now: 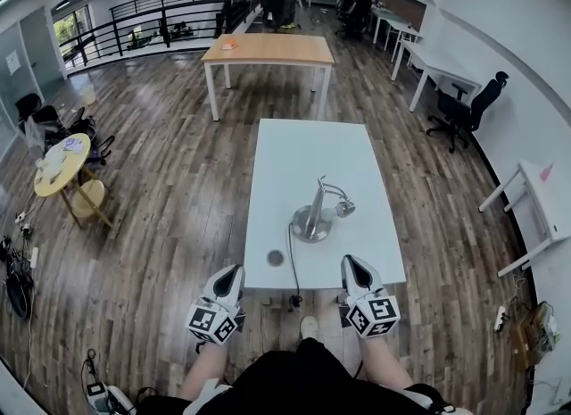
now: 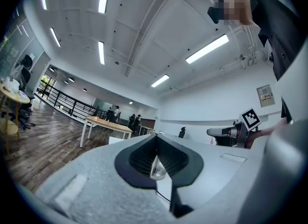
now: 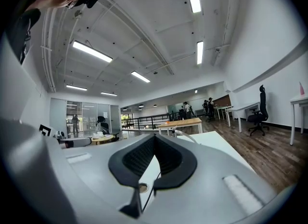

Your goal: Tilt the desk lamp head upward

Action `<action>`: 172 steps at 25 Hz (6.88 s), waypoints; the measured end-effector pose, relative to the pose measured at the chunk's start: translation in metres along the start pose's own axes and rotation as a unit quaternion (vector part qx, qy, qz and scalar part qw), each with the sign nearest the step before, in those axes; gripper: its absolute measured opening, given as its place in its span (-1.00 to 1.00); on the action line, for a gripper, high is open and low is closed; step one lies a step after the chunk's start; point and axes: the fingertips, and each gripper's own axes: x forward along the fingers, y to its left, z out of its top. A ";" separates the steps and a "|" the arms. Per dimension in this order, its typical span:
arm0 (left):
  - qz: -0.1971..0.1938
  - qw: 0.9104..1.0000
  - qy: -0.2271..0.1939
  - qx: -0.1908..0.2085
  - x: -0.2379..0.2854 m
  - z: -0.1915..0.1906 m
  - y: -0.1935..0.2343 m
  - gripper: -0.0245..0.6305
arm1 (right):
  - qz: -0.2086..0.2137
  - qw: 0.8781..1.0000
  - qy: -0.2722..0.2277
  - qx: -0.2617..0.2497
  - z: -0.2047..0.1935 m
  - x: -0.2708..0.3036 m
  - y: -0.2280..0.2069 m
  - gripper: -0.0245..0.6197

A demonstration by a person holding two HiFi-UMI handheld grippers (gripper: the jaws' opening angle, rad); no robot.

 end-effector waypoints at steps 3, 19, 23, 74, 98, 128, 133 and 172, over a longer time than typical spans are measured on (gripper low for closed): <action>-0.001 1.000 0.002 0.006 0.017 -0.002 0.000 -0.93 | 0.007 1.000 0.003 -0.001 -0.001 0.016 -0.013 -0.91; -0.002 1.000 0.001 0.024 0.145 -0.011 -0.015 -0.93 | 0.026 0.999 -0.012 0.024 0.021 0.078 -0.118 -0.91; 0.006 1.000 0.005 0.029 0.164 -0.012 -0.017 -0.93 | 0.039 0.999 -0.010 0.029 0.025 0.093 -0.133 -0.91; -0.245 0.896 0.329 0.172 0.261 -0.257 -0.013 -0.18 | 0.077 0.978 0.124 0.149 -0.061 0.124 -0.124 -0.42; -0.251 0.897 0.332 0.149 0.262 -0.267 -0.016 -0.18 | 0.082 0.734 0.019 0.674 -0.087 0.187 -0.151 -0.30; -0.249 0.887 0.356 0.153 0.264 -0.272 -0.012 -0.18 | 0.086 0.868 -0.023 0.488 -0.011 0.183 -0.167 -0.55; -0.246 0.887 0.360 0.151 0.265 -0.272 -0.011 -0.19 | 0.111 0.893 -0.027 0.436 0.011 0.185 -0.160 -0.59; -0.239 0.887 0.366 0.148 0.267 -0.275 -0.010 -0.19 | 0.156 0.955 -0.024 0.251 0.068 0.190 -0.122 -0.70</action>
